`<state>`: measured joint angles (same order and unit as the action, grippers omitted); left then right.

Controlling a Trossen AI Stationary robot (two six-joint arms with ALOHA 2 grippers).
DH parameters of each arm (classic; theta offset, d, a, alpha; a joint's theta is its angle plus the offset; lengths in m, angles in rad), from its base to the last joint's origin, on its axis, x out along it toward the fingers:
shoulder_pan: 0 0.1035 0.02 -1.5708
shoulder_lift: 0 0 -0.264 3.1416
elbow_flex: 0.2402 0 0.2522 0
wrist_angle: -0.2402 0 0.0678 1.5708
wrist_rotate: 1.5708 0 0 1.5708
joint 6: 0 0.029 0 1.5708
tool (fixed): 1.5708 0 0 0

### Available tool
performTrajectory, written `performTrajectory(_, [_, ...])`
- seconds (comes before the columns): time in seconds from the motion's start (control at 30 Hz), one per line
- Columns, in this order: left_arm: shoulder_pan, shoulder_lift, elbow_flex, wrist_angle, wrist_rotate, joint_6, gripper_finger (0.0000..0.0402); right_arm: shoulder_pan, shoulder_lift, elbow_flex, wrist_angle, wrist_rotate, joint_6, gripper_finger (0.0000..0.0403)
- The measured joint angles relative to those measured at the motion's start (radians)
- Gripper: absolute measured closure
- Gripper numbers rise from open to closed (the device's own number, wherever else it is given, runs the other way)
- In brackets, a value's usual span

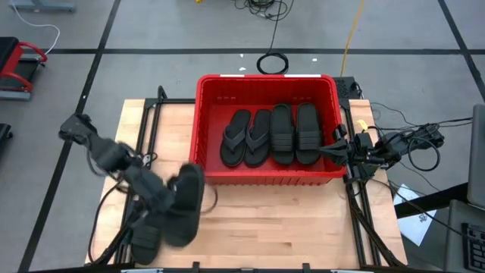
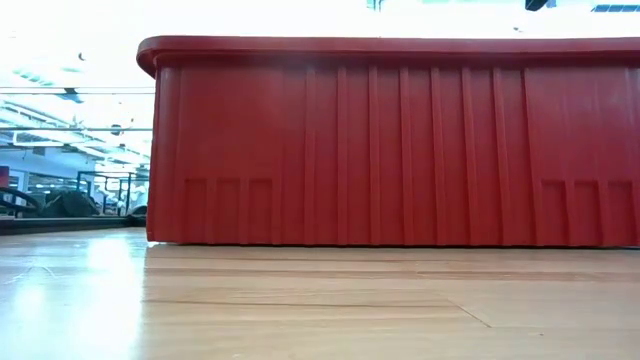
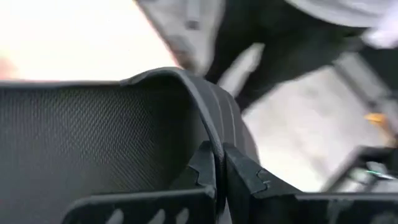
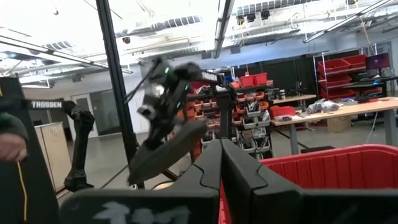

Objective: Pick and place slides into bin
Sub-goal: Put the black slide into the red container

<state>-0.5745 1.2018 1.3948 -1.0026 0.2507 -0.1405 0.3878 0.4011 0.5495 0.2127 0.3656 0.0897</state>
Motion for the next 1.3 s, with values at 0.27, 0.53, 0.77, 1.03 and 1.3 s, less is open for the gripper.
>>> performTrajectory(0.27, [0.237,0.000,0.249,-0.095,-0.228,0.261,0.0398,0.000,0.000,0.000,0.000,-0.001,-0.007,0.0403])
performTrajectory(0.53, [0.456,-0.005,0.262,0.223,-0.005,0.464,0.0399,0.000,0.000,0.000,0.000,-0.001,-0.008,0.0403])
performTrajectory(0.77, [0.560,-0.062,0.056,0.516,0.269,0.410,0.0400,0.000,0.000,0.000,0.000,-0.001,0.002,0.0403])
performTrajectory(1.03, [0.602,-0.302,-0.302,0.870,0.307,0.193,0.0401,0.000,0.000,0.000,0.004,0.026,0.004,0.0403])
performTrajectory(1.3, [0.667,-0.495,-0.512,0.892,0.147,0.007,0.0401,0.000,0.000,0.000,0.008,0.056,0.006,0.0403])
